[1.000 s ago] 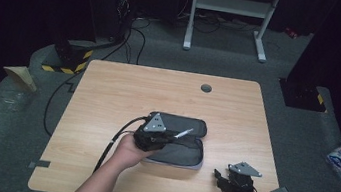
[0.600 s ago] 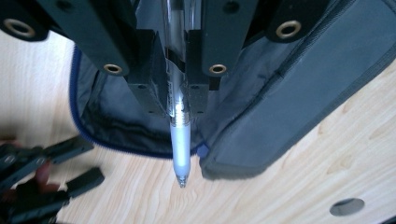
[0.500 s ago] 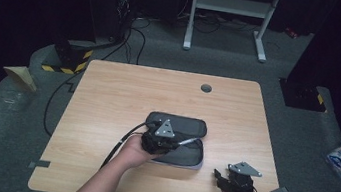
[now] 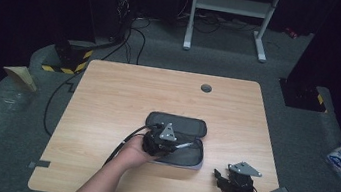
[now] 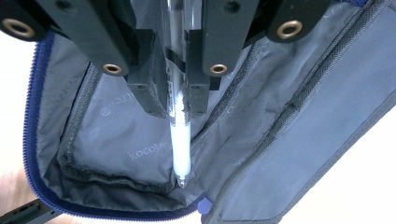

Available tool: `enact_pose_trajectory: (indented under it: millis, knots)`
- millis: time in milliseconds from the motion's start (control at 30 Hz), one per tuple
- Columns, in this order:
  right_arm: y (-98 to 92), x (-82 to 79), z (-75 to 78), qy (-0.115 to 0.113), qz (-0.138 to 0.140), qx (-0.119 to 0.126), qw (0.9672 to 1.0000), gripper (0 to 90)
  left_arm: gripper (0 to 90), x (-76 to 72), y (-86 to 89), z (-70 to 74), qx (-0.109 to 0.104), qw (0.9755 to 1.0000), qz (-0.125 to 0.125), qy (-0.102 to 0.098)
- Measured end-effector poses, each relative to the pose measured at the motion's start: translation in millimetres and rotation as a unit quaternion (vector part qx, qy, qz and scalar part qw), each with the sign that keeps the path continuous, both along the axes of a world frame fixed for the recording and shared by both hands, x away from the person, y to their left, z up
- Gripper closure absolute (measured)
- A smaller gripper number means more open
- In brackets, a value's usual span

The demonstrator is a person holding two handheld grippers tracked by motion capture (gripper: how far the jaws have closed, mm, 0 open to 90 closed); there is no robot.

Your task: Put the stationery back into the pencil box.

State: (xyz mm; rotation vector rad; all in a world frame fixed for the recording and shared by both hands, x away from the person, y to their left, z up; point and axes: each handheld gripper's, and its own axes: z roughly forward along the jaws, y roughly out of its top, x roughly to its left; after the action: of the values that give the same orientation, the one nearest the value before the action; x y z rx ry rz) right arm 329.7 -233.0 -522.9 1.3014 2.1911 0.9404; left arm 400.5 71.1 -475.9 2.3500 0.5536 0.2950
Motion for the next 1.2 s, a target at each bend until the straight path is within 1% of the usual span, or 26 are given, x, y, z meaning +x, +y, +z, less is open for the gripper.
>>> enact_pose_trajectory:
  millis: [33,100,267,333,467,567,700,767,833,867,1000,1100,1200]
  knots:
    - [0.0,0.0,0.0,0.0,0.0,0.0,1.0,40.2,76.2,0.2,0.2,-0.1,-0.002,1.0,0.004,-0.002]
    - [0.0,0.0,0.0,0.0,0.0,0.0,1.0,40.2,73.8,1.0,1.2,0.0,-0.008,0.9999,0.009,0.001]
    - [-0.1,0.1,0.0,-0.001,0.001,-0.001,1.0,40.1,68.7,2.2,5.0,2.1,-0.031,0.9993,0.019,0.007]
    - [-0.1,0.1,0.0,-0.001,0.001,-0.001,1.0,40.2,67.3,2.4,6.5,2.8,-0.039,0.9989,0.025,0.007]
    - [-0.1,0.1,0.0,-0.001,0.001,-0.001,1.0,40.2,63.3,2.1,7.9,3.8,-0.042,0.9985,0.035,0.005]
    - [-0.1,0.1,0.0,-0.001,0.001,-0.001,1.0,40.2,59.4,0.7,7.9,4.7,-0.037,0.9986,0.038,-0.003]
    - [-0.1,0.1,0.0,-0.001,0.001,-0.001,1.0,40.2,53.8,-1.5,10.1,6.6,-0.042,0.998,0.048,-0.005]
    - [-0.1,0.1,0.0,-0.001,0.001,-0.001,1.0,40.2,50.3,-2.7,12.5,7.9,-0.043,0.9974,0.056,-0.014]
    - [0.0,0.0,0.0,-0.001,0.001,-0.001,1.0,40.1,45.6,-4.1,16.1,9.9,-0.05,0.996,0.07,-0.024]
    - [0.0,0.0,0.1,-0.001,0.001,-0.001,1.0,40.1,42.4,-4.3,18.3,10.9,-0.056,0.9951,0.077,-0.025]
    - [0.0,0.0,0.0,-0.001,0.001,-0.001,1.0,40.2,36.6,-5.1,28.3,14.3,-0.081,0.992,0.095,-0.021]
    - [0.0,0.0,0.1,-0.001,0.001,-0.001,1.0,40.1,31.6,-4.6,33.8,13.9,-0.078,0.9905,0.112,-0.016]
    - [0.0,0.0,0.1,-0.001,0.001,-0.001,1.0,40.2,27.6,-4.8,40.9,13.0,-0.09,0.9881,0.124,-0.009]
